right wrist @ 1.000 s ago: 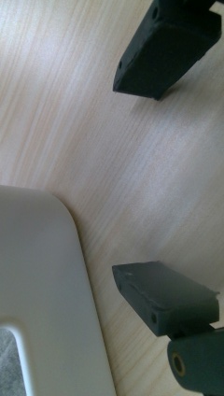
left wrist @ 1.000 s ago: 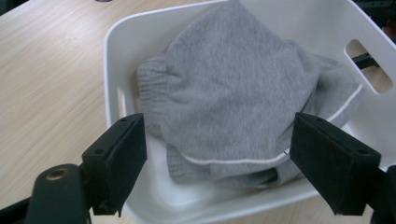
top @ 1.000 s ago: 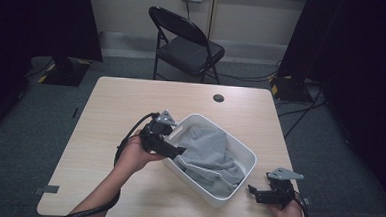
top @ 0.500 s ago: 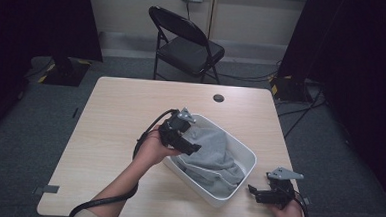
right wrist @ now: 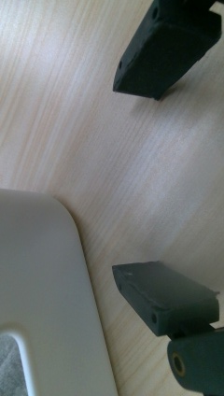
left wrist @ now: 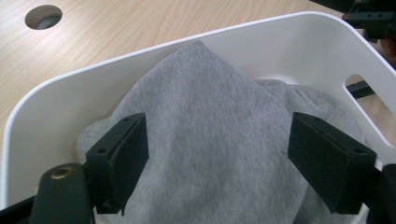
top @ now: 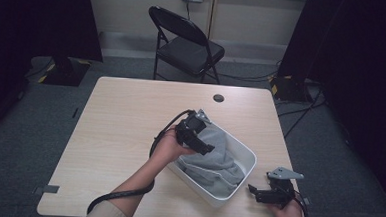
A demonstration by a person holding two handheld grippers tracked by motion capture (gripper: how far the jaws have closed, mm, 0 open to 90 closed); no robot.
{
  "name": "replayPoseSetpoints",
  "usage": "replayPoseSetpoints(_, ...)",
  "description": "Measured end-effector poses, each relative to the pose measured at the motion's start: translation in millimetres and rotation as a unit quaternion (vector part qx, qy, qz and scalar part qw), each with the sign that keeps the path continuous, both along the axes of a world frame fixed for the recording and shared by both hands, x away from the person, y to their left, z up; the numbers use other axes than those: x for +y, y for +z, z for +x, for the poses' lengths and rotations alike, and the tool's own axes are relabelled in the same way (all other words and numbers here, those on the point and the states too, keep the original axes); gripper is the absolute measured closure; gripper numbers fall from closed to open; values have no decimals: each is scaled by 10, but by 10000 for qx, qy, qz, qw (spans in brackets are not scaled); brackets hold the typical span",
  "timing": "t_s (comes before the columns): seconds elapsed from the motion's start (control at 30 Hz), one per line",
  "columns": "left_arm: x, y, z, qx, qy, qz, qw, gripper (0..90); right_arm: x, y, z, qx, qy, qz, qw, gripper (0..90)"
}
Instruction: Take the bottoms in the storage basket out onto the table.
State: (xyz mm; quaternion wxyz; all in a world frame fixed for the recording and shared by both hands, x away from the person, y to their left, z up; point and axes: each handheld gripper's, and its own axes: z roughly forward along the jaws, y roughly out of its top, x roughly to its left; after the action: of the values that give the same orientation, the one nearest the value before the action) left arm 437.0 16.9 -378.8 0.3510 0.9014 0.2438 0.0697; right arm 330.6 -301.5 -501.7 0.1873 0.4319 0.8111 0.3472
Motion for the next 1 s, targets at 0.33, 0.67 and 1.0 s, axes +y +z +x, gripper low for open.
replayPoseSetpoints(0.33,-169,-113,52,16,-22,225,9997,222,1,0,2,2,-12,1,10000,102)
replayPoseSetpoints(0.67,-263,-190,97,106,-63,330,9994,236,2,0,12,-7,-19,-6,10000,102)
replayPoseSetpoints(1.0,-365,-327,134,207,-186,579,9979,235,2,0,13,-4,-17,-3,10000,102)
